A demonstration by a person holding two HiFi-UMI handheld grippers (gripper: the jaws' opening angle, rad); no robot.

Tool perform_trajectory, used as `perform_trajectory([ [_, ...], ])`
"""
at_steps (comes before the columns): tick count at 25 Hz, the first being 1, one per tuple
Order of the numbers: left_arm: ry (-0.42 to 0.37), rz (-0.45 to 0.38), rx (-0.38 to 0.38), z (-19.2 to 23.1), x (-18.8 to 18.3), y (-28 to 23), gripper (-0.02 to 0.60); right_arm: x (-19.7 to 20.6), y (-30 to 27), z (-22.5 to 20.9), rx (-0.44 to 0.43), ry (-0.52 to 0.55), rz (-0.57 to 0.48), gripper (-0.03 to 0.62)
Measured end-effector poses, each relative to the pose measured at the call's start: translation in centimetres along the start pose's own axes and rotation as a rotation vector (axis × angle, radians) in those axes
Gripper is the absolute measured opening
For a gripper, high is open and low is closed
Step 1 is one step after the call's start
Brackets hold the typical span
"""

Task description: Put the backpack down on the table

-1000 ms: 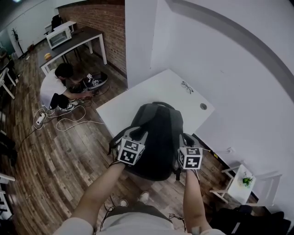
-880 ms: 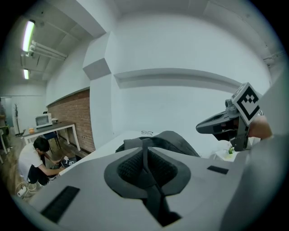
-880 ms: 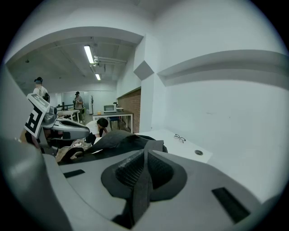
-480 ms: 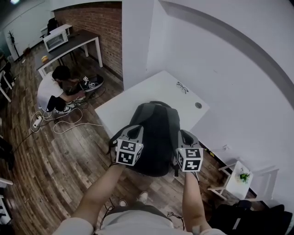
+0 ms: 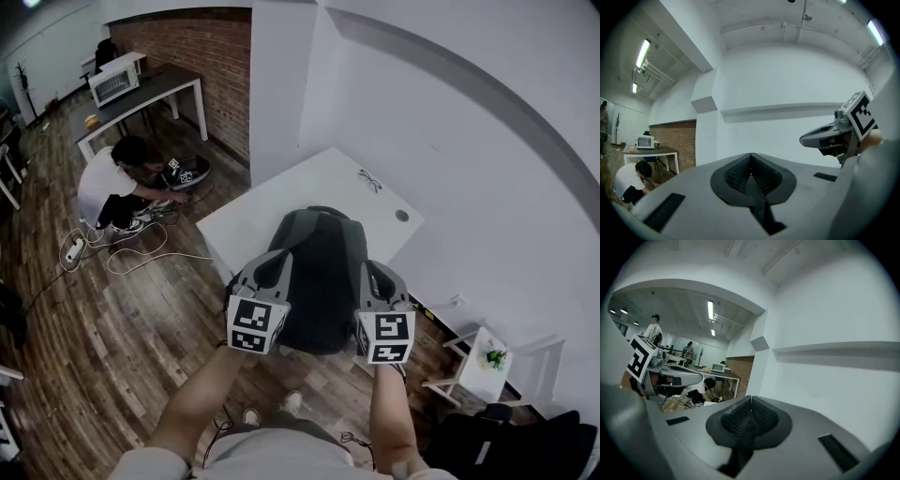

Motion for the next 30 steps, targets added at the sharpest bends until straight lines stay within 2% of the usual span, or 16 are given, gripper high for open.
perform_trajectory([
  [8,0.041,-0.139,0.021,-0.3,-5.4,3.5,0.017,-3.7,4.6,1.4,-0.023,-0.049,-0.125,0.038],
  [15,-0.001,-0.24,0.009,-0.7,-10.1,7.6,0.017,-7.2,9.3,1.6,-0.019,-0.044,-0.242,0.038],
  [26,-0.087,-0.302,-0.002,-1.8,-12.1,14.5,0.017,-8.8,15.5,1.3,0.031,-0.026,-0.326,0.038],
  [30,-0.076,-0.283,-0.009,-1.9,-11.6,15.9,0.017,-8.4,16.6,1.0,0.048,-0.033,-0.317,0.038],
])
Point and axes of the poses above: the fingertips, and each gripper's own axes: y backward along the fingers, z to its left, x out of its underside, the point moved 3 cm from there along y, backward along the fingers, and after that the axes turned 1 degree about -x, right-handed, at the moved point
